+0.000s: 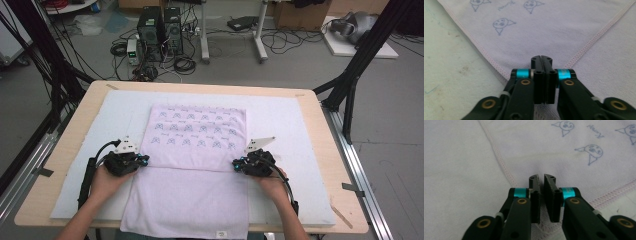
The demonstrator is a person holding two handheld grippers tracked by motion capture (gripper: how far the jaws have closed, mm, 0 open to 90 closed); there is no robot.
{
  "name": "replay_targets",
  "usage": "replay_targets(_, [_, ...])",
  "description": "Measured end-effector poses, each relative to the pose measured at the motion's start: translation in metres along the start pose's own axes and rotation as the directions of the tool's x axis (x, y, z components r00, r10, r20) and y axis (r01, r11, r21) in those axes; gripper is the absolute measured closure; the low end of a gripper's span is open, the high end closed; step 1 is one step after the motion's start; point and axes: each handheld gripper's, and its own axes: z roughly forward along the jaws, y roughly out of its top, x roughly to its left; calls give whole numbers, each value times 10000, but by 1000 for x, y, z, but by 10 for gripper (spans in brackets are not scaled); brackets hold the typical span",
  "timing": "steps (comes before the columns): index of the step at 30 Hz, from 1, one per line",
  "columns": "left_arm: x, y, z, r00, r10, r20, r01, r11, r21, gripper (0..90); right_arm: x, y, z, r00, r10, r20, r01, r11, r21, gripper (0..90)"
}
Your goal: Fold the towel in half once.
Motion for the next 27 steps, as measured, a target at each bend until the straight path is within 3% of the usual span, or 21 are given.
replay_targets(3, [0, 0, -1, 10000, -82, 32, 82, 10000, -28, 895, -2, 0, -1, 9999, 43, -131, -43, 10000, -47, 866])
replay_targets(10, [4, 1, -16, 9994, -357, 39, 358, 9972, -656, 897, 0, 5, -10, 9998, 66, -213, -74, 9992, -387, 871])
replay_targets(15, [2, 0, -20, 9998, -213, -32, 210, 9980, -593, 897, 0, 8, -16, 9998, -60, -208, 49, 9986, -522, 873])
replay_targets(18, [2, -3, -20, 9998, -167, 139, 176, 9978, -632, 894, 1, 8, -16, 9998, -74, -189, 65, 9990, -445, 870])
replay_targets(19, [3, -3, -19, 9993, -303, 207, 316, 9974, -649, 838, 1, 8, -16, 9998, -73, -191, 65, 9992, -385, 864])
replay_targets(20, [3, -4, -17, 9990, -381, 237, 395, 9975, -593, 738, 1, 8, -14, 9999, -42, -165, 37, 9995, -301, 829])
replay_targets(24, [5, -7, -4, 9978, -561, 362, 562, 9984, -25, 638, 1, 5, -6, 9998, 124, -184, -120, 9996, 258, 626])
replay_targets(27, [4, -9, 0, 9987, -491, 120, 492, 9987, -116, 682, 0, 0, -2, 9996, 256, -144, -253, 9995, 209, 611])
